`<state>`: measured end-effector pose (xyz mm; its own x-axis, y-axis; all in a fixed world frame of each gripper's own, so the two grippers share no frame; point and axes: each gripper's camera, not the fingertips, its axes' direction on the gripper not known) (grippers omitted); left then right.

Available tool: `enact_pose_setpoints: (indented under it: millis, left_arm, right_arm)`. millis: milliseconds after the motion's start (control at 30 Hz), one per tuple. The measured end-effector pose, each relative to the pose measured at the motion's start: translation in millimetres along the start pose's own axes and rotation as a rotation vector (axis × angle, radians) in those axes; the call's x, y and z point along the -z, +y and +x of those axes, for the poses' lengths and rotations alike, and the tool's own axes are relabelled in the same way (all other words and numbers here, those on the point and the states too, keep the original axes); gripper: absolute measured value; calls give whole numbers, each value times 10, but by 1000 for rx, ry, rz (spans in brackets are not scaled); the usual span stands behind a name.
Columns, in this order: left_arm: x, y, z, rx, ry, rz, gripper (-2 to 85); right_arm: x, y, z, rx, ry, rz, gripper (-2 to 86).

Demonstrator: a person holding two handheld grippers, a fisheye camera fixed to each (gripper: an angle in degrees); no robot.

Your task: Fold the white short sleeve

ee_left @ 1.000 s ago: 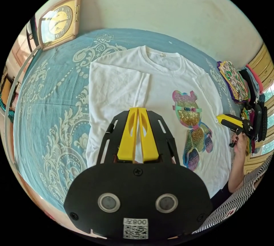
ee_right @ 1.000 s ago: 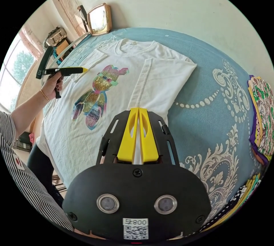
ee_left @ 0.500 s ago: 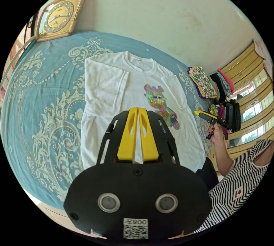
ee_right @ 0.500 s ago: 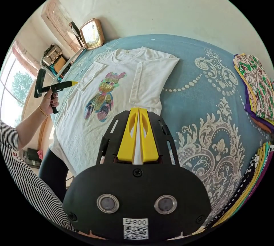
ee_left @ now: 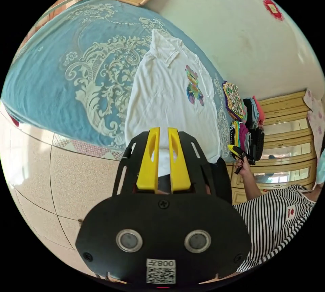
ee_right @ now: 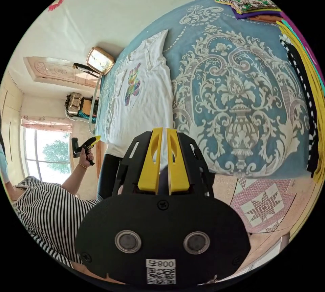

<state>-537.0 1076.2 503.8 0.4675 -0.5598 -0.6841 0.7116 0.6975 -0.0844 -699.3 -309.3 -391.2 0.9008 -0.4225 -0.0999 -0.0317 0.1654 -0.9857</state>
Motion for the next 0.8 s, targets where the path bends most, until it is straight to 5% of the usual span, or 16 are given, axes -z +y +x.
enact_pose_setpoints:
  millis: [800]
  left_arm:
    - [-364, 1953, -2352, 334, 422, 7, 136]
  right_arm:
    - [-332, 992, 391, -163, -16, -170, 88]
